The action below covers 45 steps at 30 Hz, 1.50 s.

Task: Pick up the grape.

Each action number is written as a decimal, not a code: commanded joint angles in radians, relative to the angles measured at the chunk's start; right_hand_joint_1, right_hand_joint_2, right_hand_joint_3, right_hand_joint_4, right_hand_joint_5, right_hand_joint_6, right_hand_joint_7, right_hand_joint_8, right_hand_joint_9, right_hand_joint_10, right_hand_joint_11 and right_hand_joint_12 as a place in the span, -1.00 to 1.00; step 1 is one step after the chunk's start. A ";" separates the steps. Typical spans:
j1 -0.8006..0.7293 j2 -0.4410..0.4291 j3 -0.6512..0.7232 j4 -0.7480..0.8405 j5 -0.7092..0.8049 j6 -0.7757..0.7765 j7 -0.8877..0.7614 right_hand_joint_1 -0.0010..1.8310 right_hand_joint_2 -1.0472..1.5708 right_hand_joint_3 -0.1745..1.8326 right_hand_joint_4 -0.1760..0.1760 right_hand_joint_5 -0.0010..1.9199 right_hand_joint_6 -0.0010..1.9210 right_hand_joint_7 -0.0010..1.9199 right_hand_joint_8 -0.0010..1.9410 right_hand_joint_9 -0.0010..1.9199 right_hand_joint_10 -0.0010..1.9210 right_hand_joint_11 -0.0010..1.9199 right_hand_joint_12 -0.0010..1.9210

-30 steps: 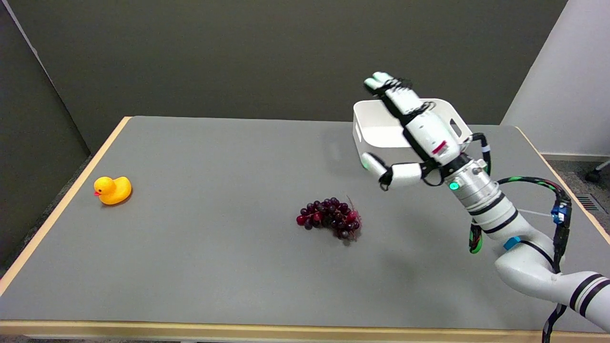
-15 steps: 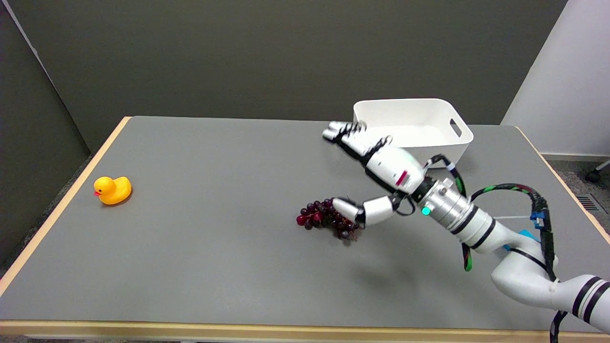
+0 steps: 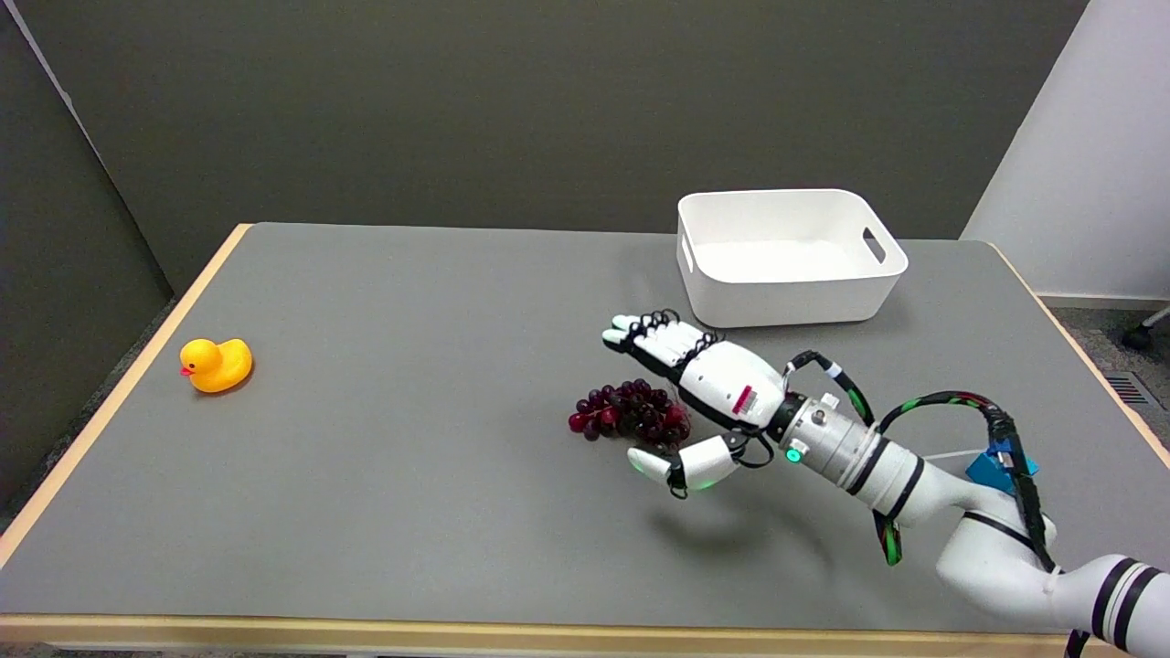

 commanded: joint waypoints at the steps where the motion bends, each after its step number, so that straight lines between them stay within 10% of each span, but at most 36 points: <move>1: 0.027 -0.079 -0.027 -0.081 -0.021 -0.069 0.006 -0.50 0.28 0.03 -0.94 -0.97 -0.65 -1.00 -0.87 -1.00 -0.82 -1.00 -0.67; 23: 0.232 -0.159 -0.124 -0.251 -0.009 -0.180 0.006 -0.49 0.24 0.12 -0.89 -0.97 -0.61 -0.96 -0.84 -0.99 -0.75 -1.00 -0.53; 32: 0.201 -0.160 -0.111 -0.257 -0.009 -0.149 -0.001 -0.47 0.29 0.07 -0.89 -0.90 -0.60 -0.79 -0.68 -0.89 -0.41 -1.00 0.12; 43: 0.172 -0.171 -0.101 -0.293 -0.010 -0.035 -0.076 -0.24 0.37 0.06 -0.82 -0.77 -0.47 -0.53 -0.50 -0.71 -0.20 -0.84 0.30; 45: 0.172 -0.181 -0.099 -0.310 -0.010 -0.005 -0.090 -0.14 0.43 0.05 -0.59 -0.57 0.13 -0.28 -0.01 -0.43 0.18 -0.51 0.66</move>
